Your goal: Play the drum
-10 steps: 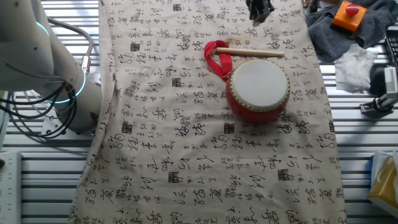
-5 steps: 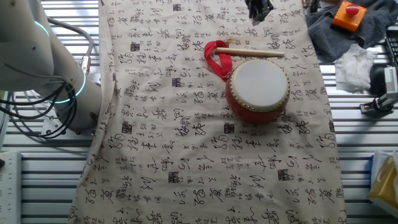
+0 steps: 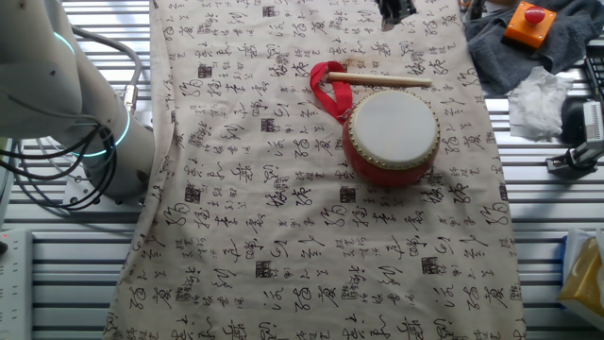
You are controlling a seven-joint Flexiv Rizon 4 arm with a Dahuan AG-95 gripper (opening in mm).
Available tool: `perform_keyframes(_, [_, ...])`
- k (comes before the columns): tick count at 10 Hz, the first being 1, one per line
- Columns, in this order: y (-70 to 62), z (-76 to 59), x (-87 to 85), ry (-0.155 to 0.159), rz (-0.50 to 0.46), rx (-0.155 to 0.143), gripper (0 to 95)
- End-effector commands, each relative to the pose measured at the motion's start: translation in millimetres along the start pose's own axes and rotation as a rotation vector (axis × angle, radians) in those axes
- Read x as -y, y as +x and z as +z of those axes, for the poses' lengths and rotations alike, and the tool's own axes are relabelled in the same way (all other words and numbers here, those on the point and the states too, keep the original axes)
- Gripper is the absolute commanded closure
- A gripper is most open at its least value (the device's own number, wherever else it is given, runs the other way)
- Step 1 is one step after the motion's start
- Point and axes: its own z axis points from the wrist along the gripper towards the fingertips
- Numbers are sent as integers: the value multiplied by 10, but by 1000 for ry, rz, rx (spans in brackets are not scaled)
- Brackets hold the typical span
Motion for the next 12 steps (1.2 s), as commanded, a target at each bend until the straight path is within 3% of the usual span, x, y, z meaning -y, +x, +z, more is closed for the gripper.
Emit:
perform_keyframes(1, [-7,-53,-29,-3,2,-6,950])
perform_keyframes(4, [18,-199,-63,-7,18,-13,950])
perform_keyframes(7, [29,-256,-79,-8,12,-3,950])
perform_keyframes(8, [29,-255,-78,-5,17,-4,760])
perform_keyframes(12, [8,-133,-18,-14,30,-31,760])
